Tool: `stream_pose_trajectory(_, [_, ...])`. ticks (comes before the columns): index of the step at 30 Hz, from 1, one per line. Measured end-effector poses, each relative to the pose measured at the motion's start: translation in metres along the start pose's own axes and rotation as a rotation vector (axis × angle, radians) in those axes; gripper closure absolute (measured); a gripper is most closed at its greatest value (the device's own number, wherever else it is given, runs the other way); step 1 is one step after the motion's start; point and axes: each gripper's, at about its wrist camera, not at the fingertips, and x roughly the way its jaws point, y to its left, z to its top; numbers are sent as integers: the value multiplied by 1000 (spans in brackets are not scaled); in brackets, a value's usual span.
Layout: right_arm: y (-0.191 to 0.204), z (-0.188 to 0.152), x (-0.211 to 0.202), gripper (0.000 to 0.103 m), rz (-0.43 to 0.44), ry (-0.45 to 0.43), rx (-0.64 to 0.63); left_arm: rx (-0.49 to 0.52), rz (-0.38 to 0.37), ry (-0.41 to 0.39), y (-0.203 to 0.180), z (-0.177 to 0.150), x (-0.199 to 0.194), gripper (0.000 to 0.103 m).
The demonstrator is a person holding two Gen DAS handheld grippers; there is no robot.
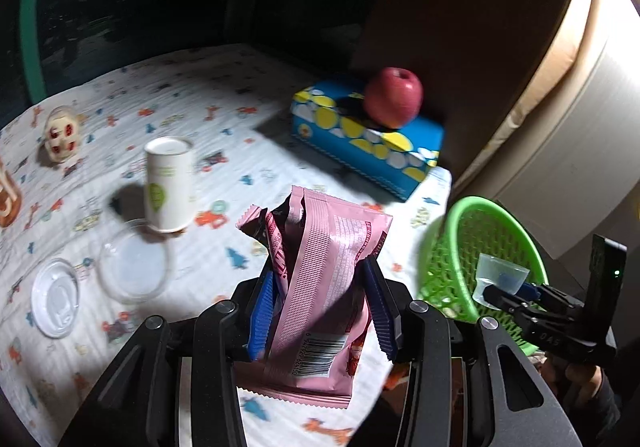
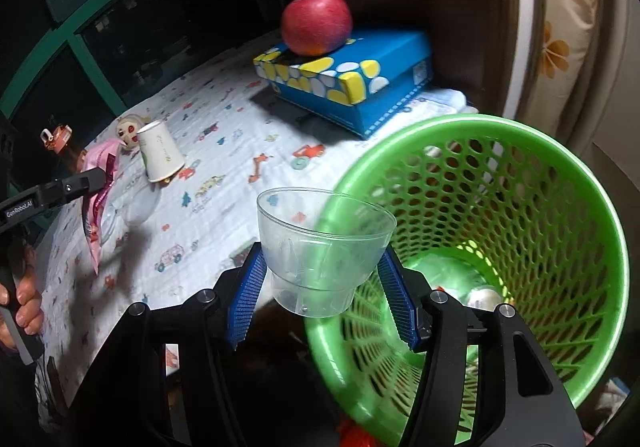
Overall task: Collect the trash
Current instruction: 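Carry the cup and pink packet over the basket and open both grippers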
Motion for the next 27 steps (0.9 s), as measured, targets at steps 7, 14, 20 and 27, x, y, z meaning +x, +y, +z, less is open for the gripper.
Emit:
stream_pose_trajectory(7, [-53,-16,-10,45,-98,41,49,65,-77,19,-62,3,15,61])
stream_pose_trajectory(14, [-89,-28,-12,44,-147,65,93,135,-124,44,-112,5,31,61])
stream_pose_trajectory(20, [-106,-32,-26,37,-147,33,123,168,-157,85,-141,4,52,61])
stream_pose_trajectory(27, [-115,-34,-56,33,-155,-37,146,201,-186,136,-172,-4,77,61])
